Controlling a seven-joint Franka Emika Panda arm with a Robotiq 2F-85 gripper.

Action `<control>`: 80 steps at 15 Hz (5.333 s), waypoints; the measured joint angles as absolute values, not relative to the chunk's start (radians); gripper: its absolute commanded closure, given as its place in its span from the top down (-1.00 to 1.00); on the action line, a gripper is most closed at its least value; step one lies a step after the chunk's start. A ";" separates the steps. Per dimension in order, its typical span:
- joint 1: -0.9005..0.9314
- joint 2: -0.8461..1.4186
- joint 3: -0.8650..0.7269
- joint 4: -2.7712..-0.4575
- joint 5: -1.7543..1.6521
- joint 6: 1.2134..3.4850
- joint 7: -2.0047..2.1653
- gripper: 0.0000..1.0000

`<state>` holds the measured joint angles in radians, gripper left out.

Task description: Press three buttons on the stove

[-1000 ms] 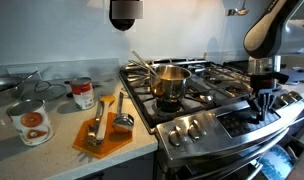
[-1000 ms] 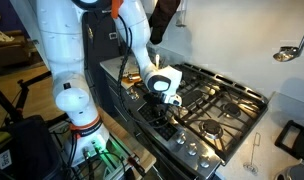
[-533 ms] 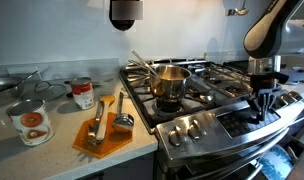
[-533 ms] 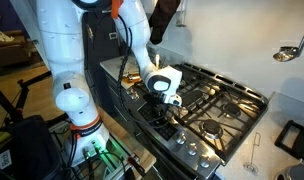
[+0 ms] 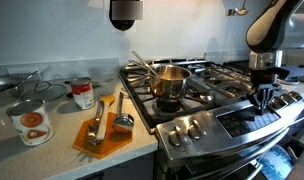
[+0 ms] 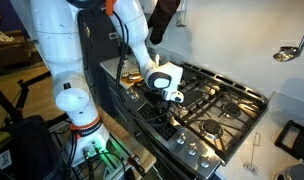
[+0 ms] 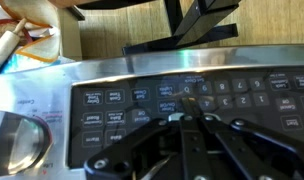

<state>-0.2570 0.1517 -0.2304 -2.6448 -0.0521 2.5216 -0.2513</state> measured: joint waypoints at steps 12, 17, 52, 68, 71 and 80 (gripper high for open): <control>-0.283 -0.142 -0.281 -2.694 -0.133 2.352 -0.216 -1.00; -0.283 -0.109 -0.281 -2.707 -0.133 2.352 -0.214 -1.00; -0.294 0.206 -0.257 -2.582 -0.039 2.530 -0.187 -1.00; -0.302 0.217 -0.263 -2.565 -0.030 2.529 -0.187 -1.00; -0.302 0.217 -0.263 -2.565 -0.029 2.529 -0.187 -1.00; -0.322 0.230 -0.262 -2.549 0.032 2.504 -0.237 -1.00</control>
<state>-0.3219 0.2296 -0.2620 -2.5493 0.0318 2.5036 -0.2372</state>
